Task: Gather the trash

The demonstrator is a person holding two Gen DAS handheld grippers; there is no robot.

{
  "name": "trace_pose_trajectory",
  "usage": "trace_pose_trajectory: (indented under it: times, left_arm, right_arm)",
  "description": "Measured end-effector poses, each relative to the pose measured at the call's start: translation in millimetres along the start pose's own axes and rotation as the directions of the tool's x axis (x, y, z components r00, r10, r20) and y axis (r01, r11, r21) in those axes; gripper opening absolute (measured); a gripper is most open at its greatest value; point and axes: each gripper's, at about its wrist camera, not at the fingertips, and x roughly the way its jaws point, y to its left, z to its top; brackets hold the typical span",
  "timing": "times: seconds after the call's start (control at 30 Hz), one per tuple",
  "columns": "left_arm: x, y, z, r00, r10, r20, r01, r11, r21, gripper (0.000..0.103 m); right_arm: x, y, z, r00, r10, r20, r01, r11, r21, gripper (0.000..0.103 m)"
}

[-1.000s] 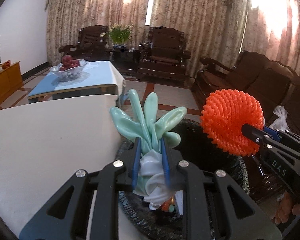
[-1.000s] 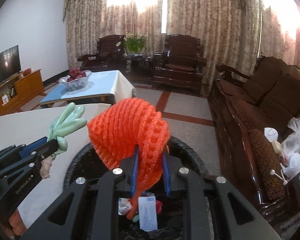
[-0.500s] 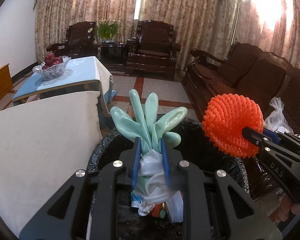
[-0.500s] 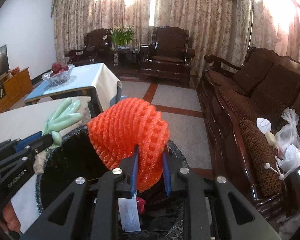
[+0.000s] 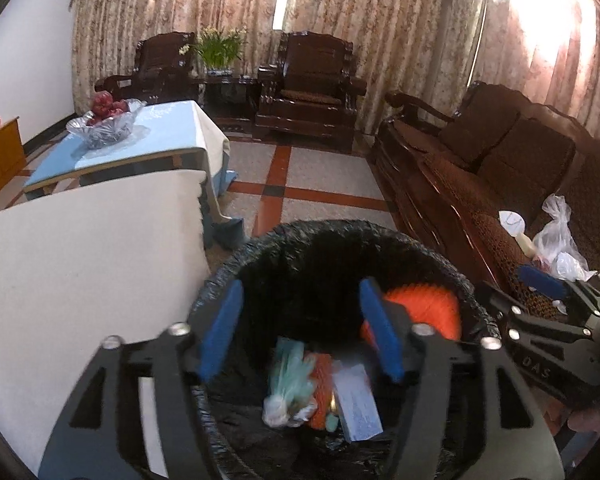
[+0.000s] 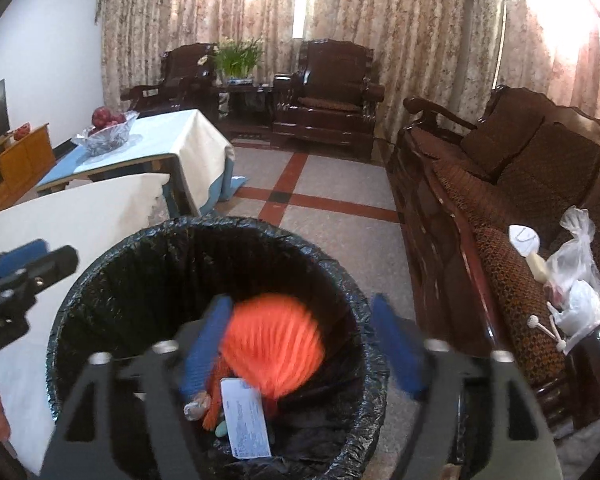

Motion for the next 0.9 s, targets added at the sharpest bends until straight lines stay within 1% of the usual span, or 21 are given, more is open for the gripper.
trace_pose_trajectory:
  times: [0.07,0.1,0.13,0.2,0.33,0.43,0.5,0.7,0.9]
  left_arm:
    - [-6,4,1,1.000,0.011,0.015,-0.011,1.000,-0.002,0.078]
    - [-10,7,2,1.000,0.020,0.019,-0.020,1.000,-0.001,0.081]
    - [-13,9,3,0.999,0.026,0.021,-0.026,1.000,-0.001,0.086]
    - [-22,16,5,0.999,0.038,0.033,-0.038,0.999,-0.008,0.089]
    - [-40,25,5,0.996,0.081,0.037,-0.080,0.997,-0.013,0.094]
    - [-55,33,2,0.993,0.115,0.040,-0.114,0.993,-0.024,0.096]
    - [-65,38,0,0.991,0.126,0.038,-0.125,0.992,-0.036,0.096]
    - [-99,60,-12,0.982,0.185,0.022,-0.183,0.980,-0.072,0.097]
    - [-142,75,-18,0.964,0.262,0.051,-0.259,0.964,-0.064,0.097]
  right_arm:
    - [-3,0,2,1.000,-0.008,0.014,0.008,1.000,0.005,0.086]
    - [-6,1,3,1.000,-0.010,0.021,0.010,1.000,0.007,0.092]
    - [-7,2,4,1.000,-0.009,0.025,0.009,1.000,0.008,0.095]
    - [-13,3,7,0.999,0.010,0.032,-0.011,1.000,0.016,0.097]
    - [-25,12,12,0.997,0.065,0.042,-0.066,0.998,0.020,0.097]
    - [-37,27,17,0.993,0.106,0.048,-0.106,0.994,-0.002,0.097]
    - [-42,36,17,0.990,0.130,0.045,-0.129,0.991,-0.018,0.097]
    - [-63,62,14,0.980,0.196,0.033,-0.194,0.979,-0.061,0.097]
    - [-88,82,14,0.970,0.241,0.036,-0.237,0.967,-0.093,0.097]
